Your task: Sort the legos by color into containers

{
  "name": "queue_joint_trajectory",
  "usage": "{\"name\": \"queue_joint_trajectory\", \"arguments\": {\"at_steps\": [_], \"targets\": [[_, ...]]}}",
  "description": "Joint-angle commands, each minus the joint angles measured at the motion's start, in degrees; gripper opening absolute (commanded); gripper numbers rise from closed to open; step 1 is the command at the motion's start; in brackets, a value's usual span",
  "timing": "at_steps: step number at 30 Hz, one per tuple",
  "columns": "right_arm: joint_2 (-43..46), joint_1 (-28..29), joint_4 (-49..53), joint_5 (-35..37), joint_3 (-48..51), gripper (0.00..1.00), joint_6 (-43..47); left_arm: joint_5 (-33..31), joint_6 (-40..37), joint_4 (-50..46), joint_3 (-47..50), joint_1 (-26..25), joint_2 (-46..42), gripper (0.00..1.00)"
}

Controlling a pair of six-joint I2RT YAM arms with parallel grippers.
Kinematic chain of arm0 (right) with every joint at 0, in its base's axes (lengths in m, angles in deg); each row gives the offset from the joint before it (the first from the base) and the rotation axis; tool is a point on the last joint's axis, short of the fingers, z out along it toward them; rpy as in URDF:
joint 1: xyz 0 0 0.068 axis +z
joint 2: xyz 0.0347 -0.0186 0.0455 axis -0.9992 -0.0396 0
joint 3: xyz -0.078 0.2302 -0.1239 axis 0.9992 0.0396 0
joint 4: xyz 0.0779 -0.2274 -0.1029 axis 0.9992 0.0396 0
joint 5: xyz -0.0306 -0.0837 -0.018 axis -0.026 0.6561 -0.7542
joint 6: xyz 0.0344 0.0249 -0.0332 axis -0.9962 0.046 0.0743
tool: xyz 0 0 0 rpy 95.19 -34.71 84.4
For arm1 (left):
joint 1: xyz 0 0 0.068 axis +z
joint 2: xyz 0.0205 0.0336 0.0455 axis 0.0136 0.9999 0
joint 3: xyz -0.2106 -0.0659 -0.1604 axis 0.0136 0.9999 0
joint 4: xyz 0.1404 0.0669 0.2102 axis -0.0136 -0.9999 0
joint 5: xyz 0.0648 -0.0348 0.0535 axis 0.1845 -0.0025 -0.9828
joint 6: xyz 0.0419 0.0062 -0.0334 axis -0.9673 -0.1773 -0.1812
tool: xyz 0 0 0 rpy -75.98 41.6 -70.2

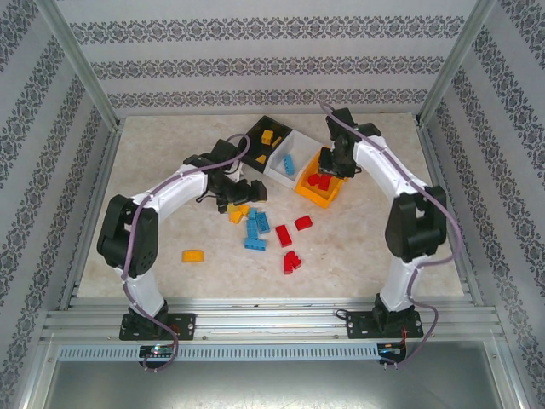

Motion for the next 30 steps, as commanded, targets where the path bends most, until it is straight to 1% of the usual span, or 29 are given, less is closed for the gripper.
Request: {"name": "queue_joint_trajectory", "arguments": {"at_steps": [1,4,8,13,17,21,23,26,30], "targets": [[-5.7,-0.6,2.3,-1.1,-4.8,0.27,1.6,-5.0,-2.4,-5.7,-1.1,1.0,-3.3,0.98],[-10.3,-1.1,3.5,-1.0,-8.6,0.28,1.9,-5.9,-3.4,-7.0,-0.4,1.4,-4.5,1.00],[-12.3,-1.1,4.3,-0.7,-10.5,0.38,2.1,-7.5,-5.3,-9.8,-0.1,2.1,-5.0,1.00],[-10.9,-1.1,5.2,-1.3,-11.1,0.51,2.0,-9.0,-6.8,-11.7,0.0,2.7,-5.0,1.00],[-6.5,-0.4,7.3,-1.1,-10.2,0.55,1.9,-9.3,-7.0,-11.8,-1.1,2.7,-4.5,1.00],[-0.8,2.7,10.5,-2.3,-6.4,0.63,2.5,-8.6,-7.5,-11.1,-1.1,2.7,-3.8,1.00],[1.8,4.9,11.6,-2.4,-2.8,0.68,2.4,-8.2,-7.6,-10.8,-0.8,2.7,-3.5,1.00],[6.0,8.4,9.7,-3.0,4.9,0.76,1.3,-7.3,-7.2,-10.0,-0.3,2.6,-3.1,1.00],[6.7,11.2,7.4,-4.3,12.4,0.77,1.3,-6.8,-5.8,-8.7,0.1,2.7,-3.7,1.00]]}}
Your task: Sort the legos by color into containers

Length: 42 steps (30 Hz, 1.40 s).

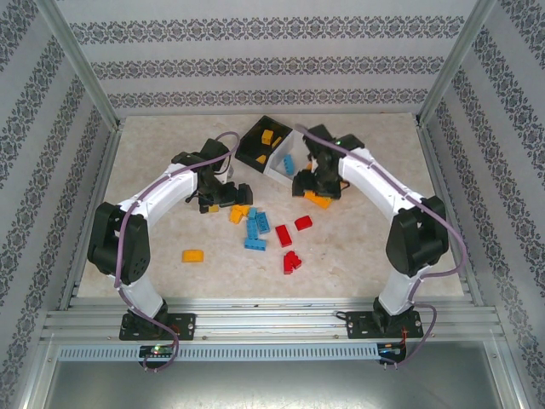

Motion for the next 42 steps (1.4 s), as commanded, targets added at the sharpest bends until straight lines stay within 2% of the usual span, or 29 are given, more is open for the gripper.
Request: {"name": "queue_joint_trajectory", "arguments": {"at_steps": [1,6,17,27,32,40,42], "targets": [[-1.8,0.8,-0.3,-1.8,5.3,0.76,0.1,0.9,0.4,0.5,0.2,0.5,0.0,1.00],[-5.7,3.0,-1.3,-0.2,6.3,0.75,3.3,1.0,1.4,1.0,0.6,0.5,-0.4,1.00],[-14.3,3.3,-3.4,-0.5,4.3,0.74,6.7,1.8,5.3,4.0,3.4,0.5,-1.3,1.00],[-16.9,4.0,-3.6,2.6,3.7,0.65,7.2,1.3,5.4,4.1,4.1,0.5,-1.9,1.00],[-18.1,4.7,-3.1,3.8,1.7,0.64,7.5,1.6,5.0,3.9,3.5,0.6,-1.6,1.00],[-17.8,5.7,-2.1,4.9,0.4,0.47,7.2,1.5,4.5,3.9,4.7,0.6,-2.3,1.00],[-16.9,5.7,-1.5,5.2,0.3,0.45,7.0,1.6,4.5,4.2,4.9,0.7,-2.3,1.00]]}}
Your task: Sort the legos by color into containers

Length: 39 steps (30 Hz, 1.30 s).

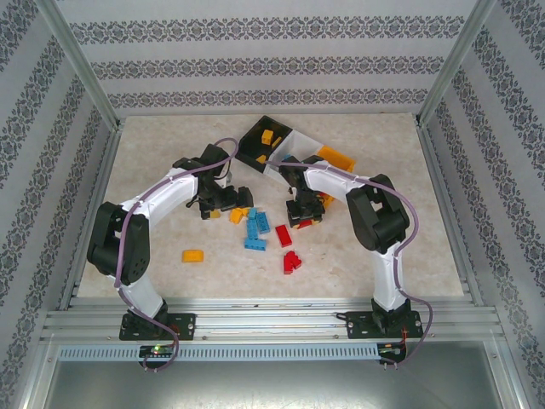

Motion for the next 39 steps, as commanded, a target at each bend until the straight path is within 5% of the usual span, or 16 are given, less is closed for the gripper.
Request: {"name": "queue_joint_trajectory", "arguments": {"at_steps": [1,9,16,24,39], "targets": [[1.6,0.7,1.7,1.9,-1.3,0.45,-0.1,0.6,-0.3,0.7,0.8,0.8,-1.9,1.00],[10.2,-0.7,6.6,1.4,-6.5,0.46,-1.5,1.5,-0.3,1.6,0.0,0.8,-0.9,1.00],[12.5,-7.9,4.9,-3.1,-12.6,0.45,-5.8,0.4,-1.8,0.5,0.8,0.9,-2.1,1.00],[5.3,-17.3,-1.0,-10.6,-15.6,0.45,-12.5,-1.1,-3.9,-2.3,5.1,2.8,-6.8,1.00],[-7.5,-18.6,2.5,-9.3,-24.7,0.48,-11.5,-0.1,-1.1,-3.8,18.0,12.3,-16.9,1.00]]}}
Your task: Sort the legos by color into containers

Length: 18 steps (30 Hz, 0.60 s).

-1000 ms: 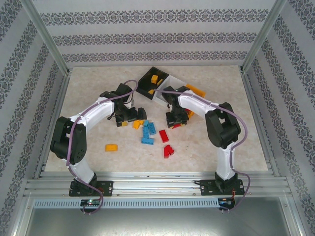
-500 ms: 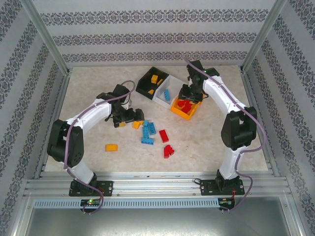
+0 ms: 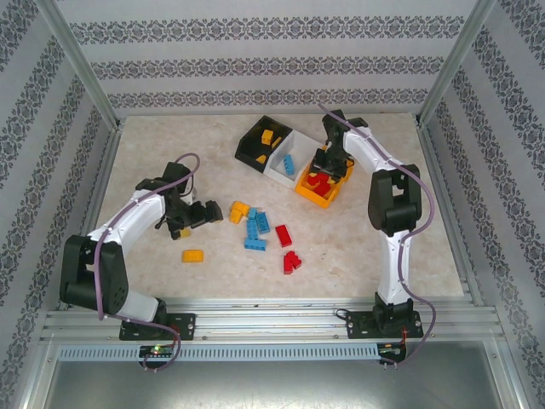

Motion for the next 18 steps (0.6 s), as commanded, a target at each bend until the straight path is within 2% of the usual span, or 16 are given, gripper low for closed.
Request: {"name": "queue_joint_trajectory", "arguments": {"at_steps": [1,6,8,12,16,18], "targets": [[-1.0,0.2,1.6,-0.2,-2.6,0.49,-0.8,-0.8,0.6,-3.1,0.9,0.7,-1.7,1.00],[-0.7,0.2,2.8,0.9,-3.6,0.65,-0.2,-0.3,-0.6,-3.9,1.4,0.8,-1.7,1.00],[0.4,0.2,3.1,1.6,-3.4,0.68,0.1,-0.4,-1.3,-3.5,1.1,0.7,-1.5,1.00],[4.2,0.7,3.4,2.6,-2.1,0.70,0.6,0.0,-3.0,-1.9,-2.0,-0.3,1.7,1.00],[8.8,0.9,3.1,2.3,1.1,0.70,0.7,-2.4,-6.5,-2.4,-9.3,-5.3,9.4,0.99],[11.1,1.0,3.0,1.5,3.2,0.71,0.9,-3.9,-8.2,-3.1,-12.8,-7.1,14.4,0.92]]}}
